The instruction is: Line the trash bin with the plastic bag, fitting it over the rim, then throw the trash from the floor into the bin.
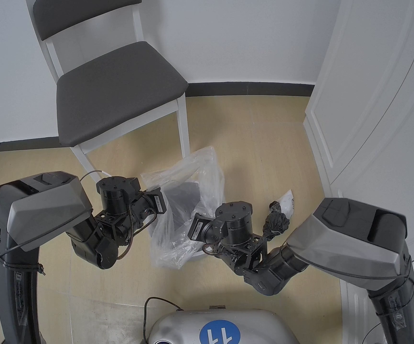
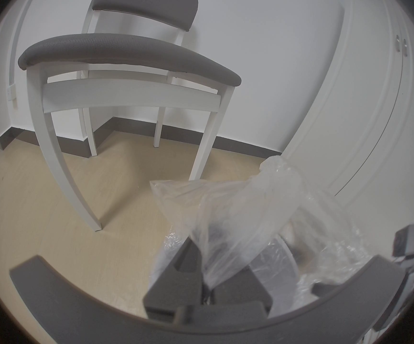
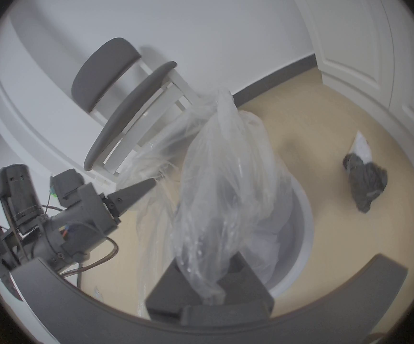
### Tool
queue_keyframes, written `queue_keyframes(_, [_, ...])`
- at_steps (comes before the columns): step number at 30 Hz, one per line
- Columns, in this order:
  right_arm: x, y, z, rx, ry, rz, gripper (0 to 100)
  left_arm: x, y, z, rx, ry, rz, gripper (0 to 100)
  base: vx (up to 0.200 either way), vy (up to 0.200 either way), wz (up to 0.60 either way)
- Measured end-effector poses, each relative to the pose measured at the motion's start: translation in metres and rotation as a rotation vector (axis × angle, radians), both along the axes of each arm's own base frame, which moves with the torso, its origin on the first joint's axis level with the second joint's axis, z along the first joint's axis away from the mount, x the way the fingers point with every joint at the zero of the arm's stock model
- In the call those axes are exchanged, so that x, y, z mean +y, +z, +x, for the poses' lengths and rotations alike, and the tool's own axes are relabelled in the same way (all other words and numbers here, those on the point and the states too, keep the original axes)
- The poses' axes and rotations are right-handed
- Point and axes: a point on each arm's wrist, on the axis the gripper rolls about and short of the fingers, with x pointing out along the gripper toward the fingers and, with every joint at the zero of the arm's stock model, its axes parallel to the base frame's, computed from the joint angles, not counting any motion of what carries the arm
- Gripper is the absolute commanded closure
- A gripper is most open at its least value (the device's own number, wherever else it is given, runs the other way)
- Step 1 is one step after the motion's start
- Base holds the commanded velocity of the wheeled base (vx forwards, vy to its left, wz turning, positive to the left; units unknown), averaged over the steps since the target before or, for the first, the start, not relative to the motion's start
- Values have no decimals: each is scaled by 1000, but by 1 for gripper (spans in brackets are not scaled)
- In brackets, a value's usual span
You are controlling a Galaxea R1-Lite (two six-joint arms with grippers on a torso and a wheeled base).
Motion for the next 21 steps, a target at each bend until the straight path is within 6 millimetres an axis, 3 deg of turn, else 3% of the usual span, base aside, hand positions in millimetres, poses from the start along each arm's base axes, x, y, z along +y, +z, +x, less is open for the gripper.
queue_keyframes(8, [4,-21,12,73,16,101,100,1,4,-2,-7,-1,1,100,0,0,0])
queue_keyframes(21, [-10,-36,22,143,-28,-2,100,1,4,-2,-7,-1,0,100,0,0,0])
